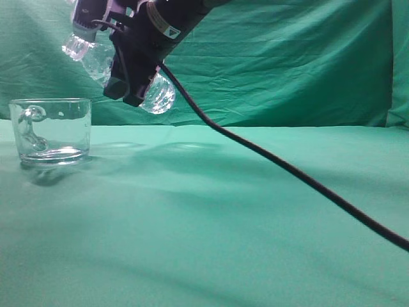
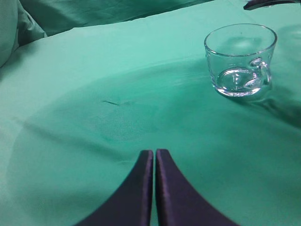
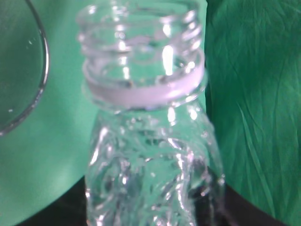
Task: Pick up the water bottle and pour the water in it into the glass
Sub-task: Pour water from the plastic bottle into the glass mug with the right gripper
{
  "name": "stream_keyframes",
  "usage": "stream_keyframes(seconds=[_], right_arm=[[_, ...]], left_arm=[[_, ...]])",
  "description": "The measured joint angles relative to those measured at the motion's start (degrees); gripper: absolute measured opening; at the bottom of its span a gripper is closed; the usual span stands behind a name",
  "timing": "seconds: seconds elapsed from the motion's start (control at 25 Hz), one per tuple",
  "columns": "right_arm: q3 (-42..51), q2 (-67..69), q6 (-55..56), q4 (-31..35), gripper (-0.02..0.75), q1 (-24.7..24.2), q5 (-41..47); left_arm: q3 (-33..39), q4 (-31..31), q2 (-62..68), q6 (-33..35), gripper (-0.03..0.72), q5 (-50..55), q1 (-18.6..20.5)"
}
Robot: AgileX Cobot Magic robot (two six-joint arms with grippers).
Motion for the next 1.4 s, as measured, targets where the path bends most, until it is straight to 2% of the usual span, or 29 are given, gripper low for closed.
stream_keyframes(seconds=[0.56, 1.04, 1.4], right_arm=[[0.0, 0.0, -0.7, 0.0, 0.323, 3.1, 8.4], [0.1, -0.5, -0.9, 0.5, 0.323, 3.9, 10.5], [7.4, -7.2, -0.5, 0.8, 0.323, 3.9, 11.1]], left_arm=[[0.0, 0.0, 0.0, 0.0, 0.000, 0.0, 0.0], [0.0, 0.0, 0.0, 0.0, 0.000, 0.0, 0.0], [0.0, 0.0, 0.0, 0.0, 0.000, 0.0, 0.0]])
